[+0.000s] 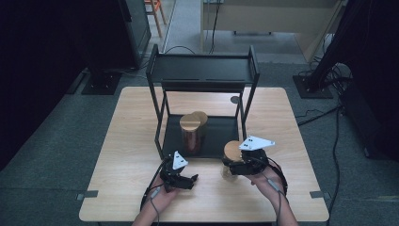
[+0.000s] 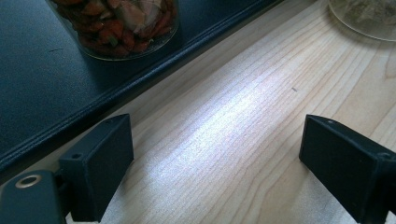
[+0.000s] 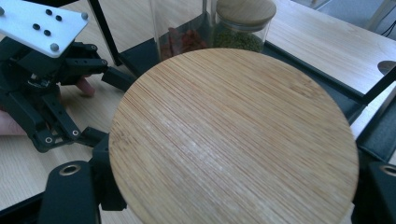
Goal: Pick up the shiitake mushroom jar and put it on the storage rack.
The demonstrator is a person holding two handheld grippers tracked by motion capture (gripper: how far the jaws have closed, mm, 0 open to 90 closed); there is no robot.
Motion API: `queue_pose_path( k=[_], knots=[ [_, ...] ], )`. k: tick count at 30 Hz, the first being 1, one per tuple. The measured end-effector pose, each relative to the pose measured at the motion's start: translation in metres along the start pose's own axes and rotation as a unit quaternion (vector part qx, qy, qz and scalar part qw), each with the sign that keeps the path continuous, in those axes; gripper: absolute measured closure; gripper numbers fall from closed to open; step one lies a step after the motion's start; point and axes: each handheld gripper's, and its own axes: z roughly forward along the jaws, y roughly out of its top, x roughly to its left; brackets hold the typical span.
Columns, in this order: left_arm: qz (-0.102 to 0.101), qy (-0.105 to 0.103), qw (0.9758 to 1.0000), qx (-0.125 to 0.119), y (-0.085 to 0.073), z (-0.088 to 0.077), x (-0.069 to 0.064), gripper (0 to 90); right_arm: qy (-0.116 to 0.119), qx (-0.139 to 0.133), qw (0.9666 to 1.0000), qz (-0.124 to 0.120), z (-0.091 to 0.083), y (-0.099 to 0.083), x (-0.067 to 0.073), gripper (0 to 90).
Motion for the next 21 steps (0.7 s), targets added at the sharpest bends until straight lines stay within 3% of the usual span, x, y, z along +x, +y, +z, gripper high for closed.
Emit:
queue_pose_path(
  k=[11, 21],
  knots=[
    [-0.003, -0.001, 1.0, -0.002, 0.0, 0.0, 0.0, 10.2, 0.01, -0.003, 0.9999, 0.011, 0.004, 0.007, 0.0, 24.9],
    [-0.002, -0.001, 1.0, -0.002, 0.0, 0.0, 0.0, 10.2, 0.007, 0.005, 1.0, -0.002, 0.012, 0.018, 0.004, 24.9]
  ],
)
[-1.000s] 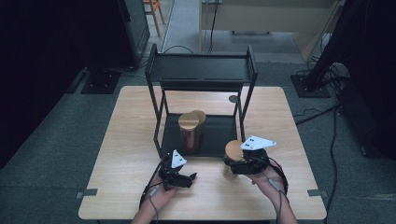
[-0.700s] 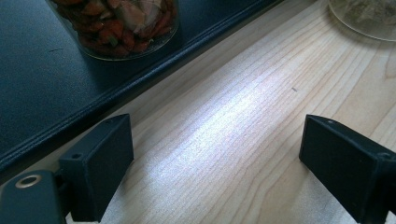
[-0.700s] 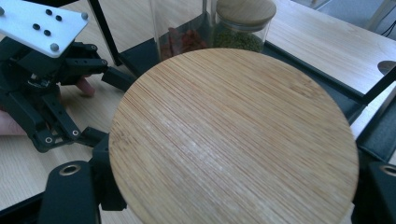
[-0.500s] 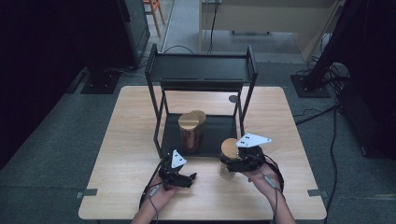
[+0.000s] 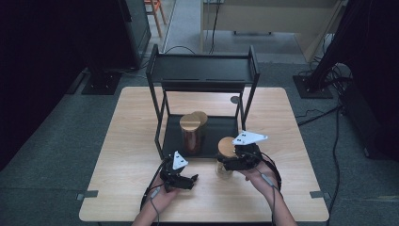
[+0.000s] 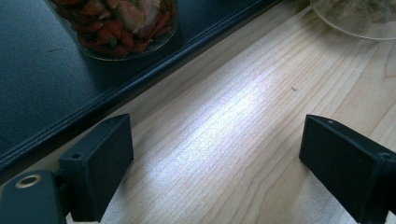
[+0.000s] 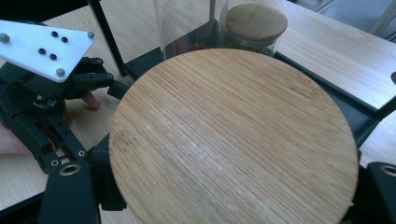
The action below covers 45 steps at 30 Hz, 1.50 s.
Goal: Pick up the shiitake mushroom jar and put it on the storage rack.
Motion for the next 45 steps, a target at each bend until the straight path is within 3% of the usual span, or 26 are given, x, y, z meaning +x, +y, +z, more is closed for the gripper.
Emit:
queue_pose_path(
  k=[12, 31, 45],
  knots=[
    [0.001, 0.0, 1.0, 0.0, 0.0, 0.0, 0.0, 10.2, -0.003, -0.003, 0.9999, 0.01, 0.003, 0.01, 0.0, 24.9],
    [0.001, -0.001, 1.0, -0.001, 0.0, 0.0, 0.0, 10.2, -0.013, -0.001, 0.9999, -0.005, 0.005, 0.025, 0.006, 24.9],
    [0.001, -0.002, 1.0, -0.002, 0.0, 0.0, -0.001, 10.2, -0.018, 0.005, 0.9998, 0.002, 0.015, 0.032, -0.001, 24.9]
  ],
)
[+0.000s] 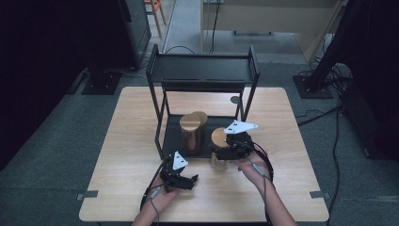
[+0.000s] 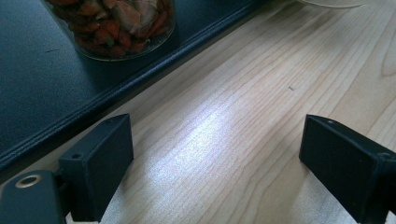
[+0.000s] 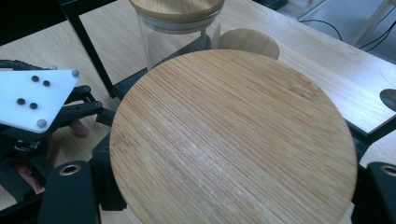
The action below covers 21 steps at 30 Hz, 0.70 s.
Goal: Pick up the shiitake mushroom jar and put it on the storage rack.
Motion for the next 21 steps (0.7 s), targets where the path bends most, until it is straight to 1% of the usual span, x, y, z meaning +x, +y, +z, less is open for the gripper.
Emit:
queue_pose_path(
  k=[8, 14, 21],
  knots=[
    [0.001, -0.001, 1.0, 0.001, 0.0, 0.0, 0.0, 10.2, -0.013, 0.003, 0.9999, 0.004, 0.006, 0.003, -0.004, 24.9],
    [0.001, -0.001, 1.0, 0.0, 0.0, 0.0, 0.0, 10.2, -0.016, 0.003, 0.9998, 0.008, 0.01, 0.007, -0.006, 24.9],
    [0.001, -0.001, 1.0, 0.0, 0.0, 0.0, 0.0, 10.2, -0.021, 0.002, 0.9997, 0.007, 0.015, 0.013, -0.006, 24.9]
  ],
)
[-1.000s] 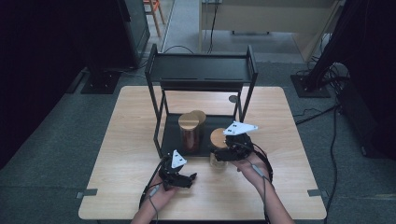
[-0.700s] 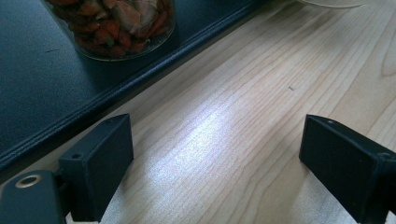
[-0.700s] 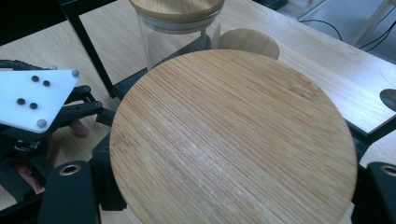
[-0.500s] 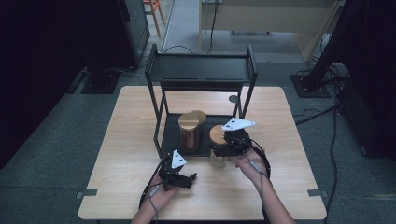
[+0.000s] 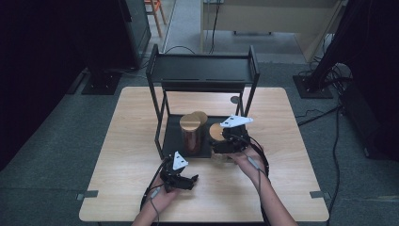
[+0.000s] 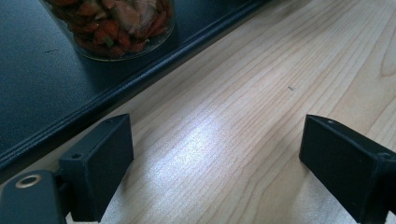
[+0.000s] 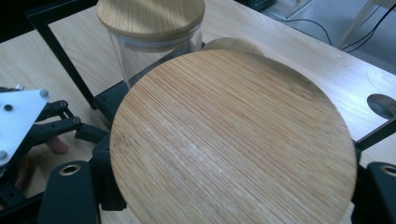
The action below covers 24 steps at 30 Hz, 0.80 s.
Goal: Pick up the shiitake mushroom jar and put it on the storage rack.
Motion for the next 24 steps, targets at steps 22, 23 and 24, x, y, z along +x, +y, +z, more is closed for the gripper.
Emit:
queue_pose_path(
  k=[22, 23, 24],
  knots=[
    [0.001, 0.0, 1.0, 0.0, 0.0, 0.0, 0.0, 10.2, -0.024, -0.006, 0.9997, 0.007, 0.022, 0.008, -0.005, 24.9],
    [0.001, 0.0, 1.0, 0.0, 0.0, 0.0, 0.0, 10.2, -0.025, -0.005, 0.9997, 0.005, 0.023, 0.009, -0.005, 24.9],
    [0.001, 0.0, 1.0, 0.0, 0.0, 0.0, 0.0, 10.2, -0.026, -0.005, 0.9996, 0.006, 0.024, 0.009, -0.004, 24.9]
  ],
)
